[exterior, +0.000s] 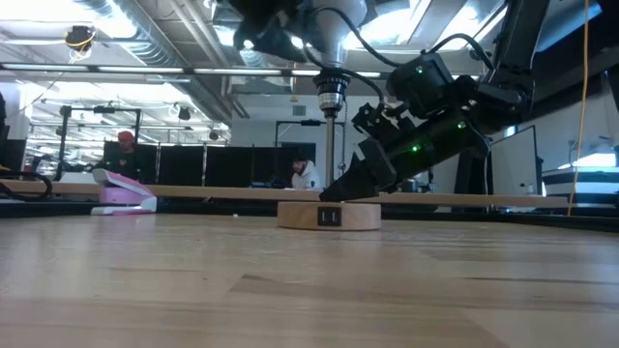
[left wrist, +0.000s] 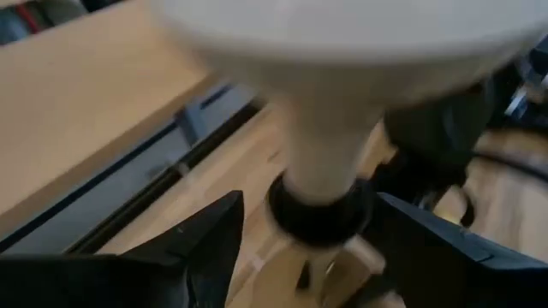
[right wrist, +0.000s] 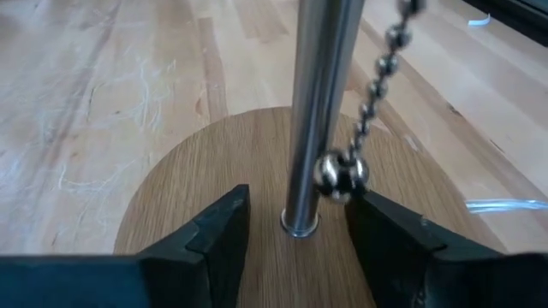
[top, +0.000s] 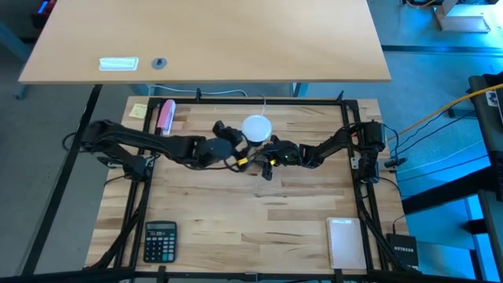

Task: Screw lightbulb
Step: Remove the white lightbulb from the lamp

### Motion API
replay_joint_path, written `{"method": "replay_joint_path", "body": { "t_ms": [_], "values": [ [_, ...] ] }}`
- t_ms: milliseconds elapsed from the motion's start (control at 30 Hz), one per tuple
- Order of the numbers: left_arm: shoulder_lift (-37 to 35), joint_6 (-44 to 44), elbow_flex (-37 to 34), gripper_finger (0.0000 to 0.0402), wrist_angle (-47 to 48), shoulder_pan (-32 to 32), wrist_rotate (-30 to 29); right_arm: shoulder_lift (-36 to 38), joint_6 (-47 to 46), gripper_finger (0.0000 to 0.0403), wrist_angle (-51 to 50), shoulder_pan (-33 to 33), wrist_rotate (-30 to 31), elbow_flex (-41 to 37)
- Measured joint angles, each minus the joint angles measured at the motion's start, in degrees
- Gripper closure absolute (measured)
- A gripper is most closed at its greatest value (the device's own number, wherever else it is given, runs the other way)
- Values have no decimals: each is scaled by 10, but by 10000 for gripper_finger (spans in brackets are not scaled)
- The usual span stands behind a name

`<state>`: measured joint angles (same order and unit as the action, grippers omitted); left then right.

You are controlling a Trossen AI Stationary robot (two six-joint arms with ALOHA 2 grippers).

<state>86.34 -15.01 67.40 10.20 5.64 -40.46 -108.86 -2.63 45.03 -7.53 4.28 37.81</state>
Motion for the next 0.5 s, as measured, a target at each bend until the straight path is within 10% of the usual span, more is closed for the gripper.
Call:
{"method": "replay_joint_path", "body": {
  "t_ms": [267,500],
  "values": [
    [-69,26,-11,158,164,-14,88,1,0,209,-5,0,-12,1],
    [-126,120,-102,157,59,-158,283,1,0,209,-6,0,-13,1]
  ]
}}
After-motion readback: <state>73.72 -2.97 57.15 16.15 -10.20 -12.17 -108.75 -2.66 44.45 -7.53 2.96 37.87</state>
